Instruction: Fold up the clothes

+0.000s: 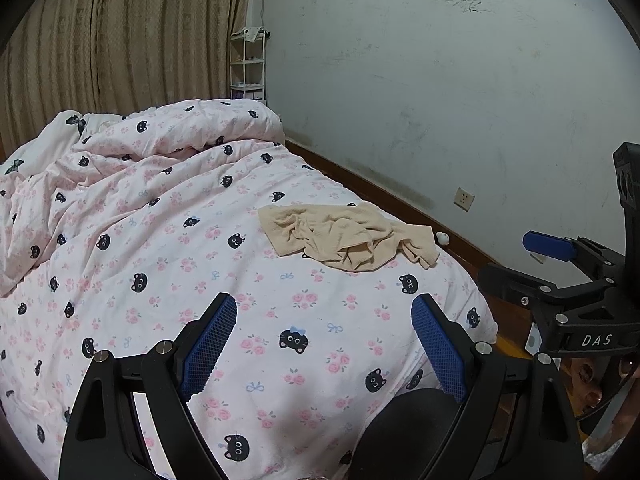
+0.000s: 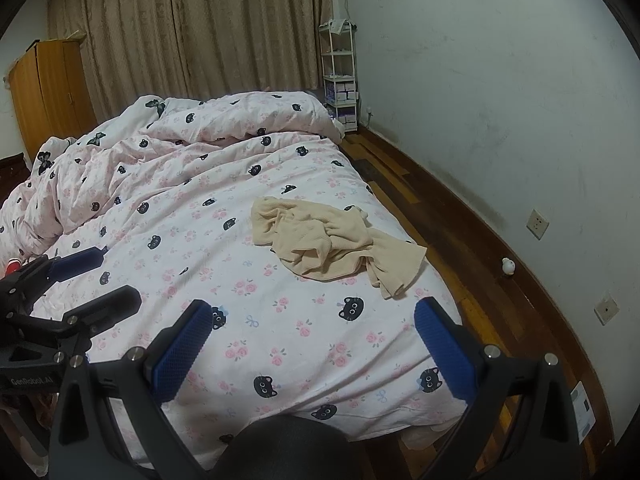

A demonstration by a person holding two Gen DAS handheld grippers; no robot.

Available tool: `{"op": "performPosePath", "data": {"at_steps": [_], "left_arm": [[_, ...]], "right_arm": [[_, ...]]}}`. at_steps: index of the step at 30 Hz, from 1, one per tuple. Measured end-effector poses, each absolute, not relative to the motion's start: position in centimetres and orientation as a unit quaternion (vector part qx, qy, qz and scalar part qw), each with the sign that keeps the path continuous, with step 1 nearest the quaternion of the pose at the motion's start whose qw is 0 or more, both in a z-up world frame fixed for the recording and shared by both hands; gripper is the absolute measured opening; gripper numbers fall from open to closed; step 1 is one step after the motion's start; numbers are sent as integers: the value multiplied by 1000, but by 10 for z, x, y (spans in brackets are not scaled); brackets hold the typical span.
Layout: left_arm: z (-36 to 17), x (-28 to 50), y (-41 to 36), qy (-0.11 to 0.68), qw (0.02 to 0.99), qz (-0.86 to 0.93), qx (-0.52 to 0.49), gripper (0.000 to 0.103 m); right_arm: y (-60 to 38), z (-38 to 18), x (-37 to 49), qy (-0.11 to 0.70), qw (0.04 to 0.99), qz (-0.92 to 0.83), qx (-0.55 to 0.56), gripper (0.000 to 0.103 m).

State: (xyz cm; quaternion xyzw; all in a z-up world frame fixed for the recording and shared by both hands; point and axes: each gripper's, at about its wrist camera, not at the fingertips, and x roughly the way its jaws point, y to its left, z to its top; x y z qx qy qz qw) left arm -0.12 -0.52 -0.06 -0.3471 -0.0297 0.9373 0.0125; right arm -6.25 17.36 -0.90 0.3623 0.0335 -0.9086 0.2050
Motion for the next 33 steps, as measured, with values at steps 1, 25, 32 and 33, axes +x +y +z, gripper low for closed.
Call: {"op": "performPosePath", "data": {"at_steps": [1,25,32,33], "left_arm": [[-1,-2,-5,-30,13,937,-347,86],[-9,-15,-8,-33,16,935,-352,86],[-12,-20,-9,-34,19,934,-355,86],[-13,-20,-8,-34,19,934,-355,86]], "right_arm": [[173,-9,-63,34,205,-909,362,102],[171,-19,-74,35,201,-906,371,102],[169,-20,-78,36,201,-905,373,102],[169,-21,-79,36,201,-905,373,102]]}}
